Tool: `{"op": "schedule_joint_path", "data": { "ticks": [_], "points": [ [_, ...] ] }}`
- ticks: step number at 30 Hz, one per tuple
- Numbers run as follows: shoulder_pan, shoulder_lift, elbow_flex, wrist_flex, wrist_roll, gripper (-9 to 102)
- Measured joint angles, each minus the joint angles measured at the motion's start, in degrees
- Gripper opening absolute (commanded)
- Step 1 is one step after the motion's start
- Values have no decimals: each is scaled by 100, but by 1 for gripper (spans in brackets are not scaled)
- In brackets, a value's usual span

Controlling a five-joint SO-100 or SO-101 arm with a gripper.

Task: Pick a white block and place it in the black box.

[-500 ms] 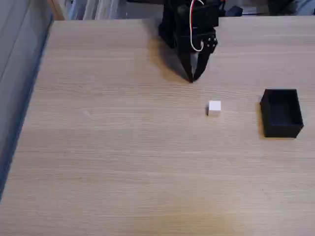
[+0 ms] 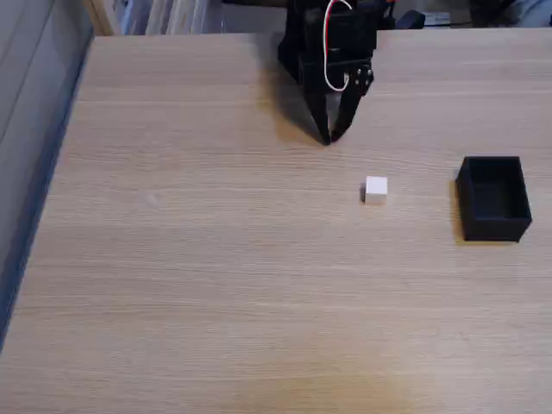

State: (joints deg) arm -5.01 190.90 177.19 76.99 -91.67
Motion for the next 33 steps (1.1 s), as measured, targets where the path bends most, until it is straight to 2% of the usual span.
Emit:
{"op": "schedule_joint_path", "data": {
  "ticks": [33],
  "points": [
    [448, 0, 0, 0, 0, 0]
  ]
}}
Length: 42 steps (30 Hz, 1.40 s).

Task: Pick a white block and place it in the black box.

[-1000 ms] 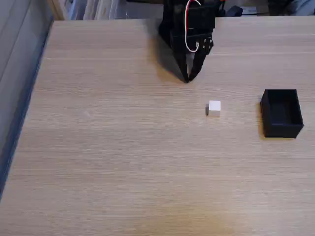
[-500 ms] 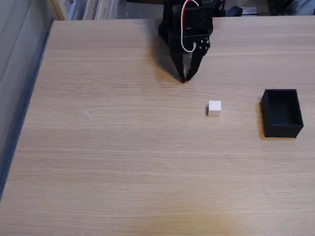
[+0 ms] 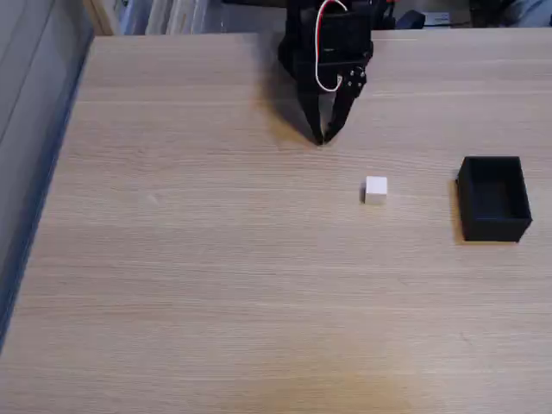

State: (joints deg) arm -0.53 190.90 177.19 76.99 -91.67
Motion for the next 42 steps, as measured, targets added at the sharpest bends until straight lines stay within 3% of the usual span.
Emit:
{"op": "schedule_joint_path", "data": {
  "ticks": [11, 28, 42],
  "points": [
    [-9, -255, -26, -88, -308, 1],
    [-325, -2769, -1995, -281, 492, 27],
    [-343, -4412, -2821, -694, 791, 31]
  ]
}}
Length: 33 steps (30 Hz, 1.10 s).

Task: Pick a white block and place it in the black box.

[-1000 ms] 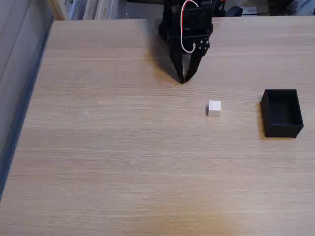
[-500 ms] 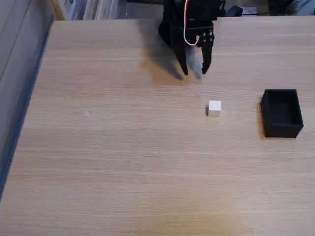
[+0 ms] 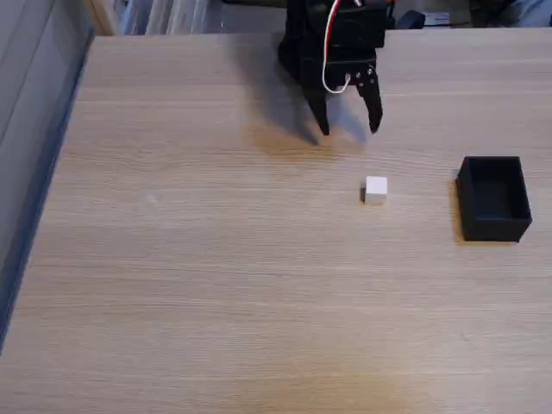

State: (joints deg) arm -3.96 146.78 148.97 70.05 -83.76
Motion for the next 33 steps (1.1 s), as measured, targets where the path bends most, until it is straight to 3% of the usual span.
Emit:
{"op": "schedule_joint_path", "data": {
  "ticks": [13, 33],
  "points": [
    [-677, -1468, -826, -404, 861, 30],
    [-800, -3946, -2408, -817, 1336, 30]
  ]
}}
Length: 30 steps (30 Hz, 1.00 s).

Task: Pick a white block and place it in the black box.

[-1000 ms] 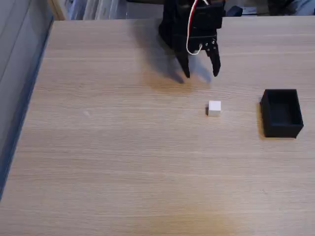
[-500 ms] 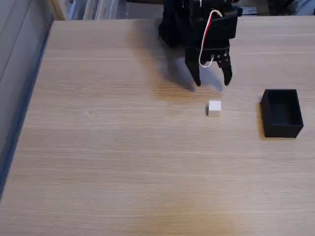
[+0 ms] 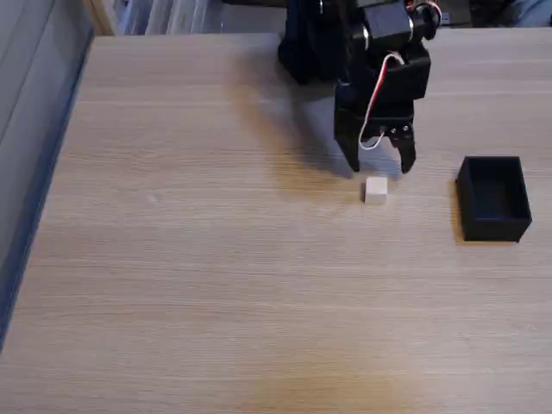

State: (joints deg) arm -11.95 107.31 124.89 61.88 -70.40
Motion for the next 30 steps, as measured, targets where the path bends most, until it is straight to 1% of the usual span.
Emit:
{"op": "schedule_joint_path", "data": {
  "ticks": [11, 17, 30],
  "points": [
    [123, -932, -861, -9, 9, 29],
    [246, -1055, -932, 44, 9, 29],
    [202, -1178, -1011, 193, 9, 28]
  ]
}}
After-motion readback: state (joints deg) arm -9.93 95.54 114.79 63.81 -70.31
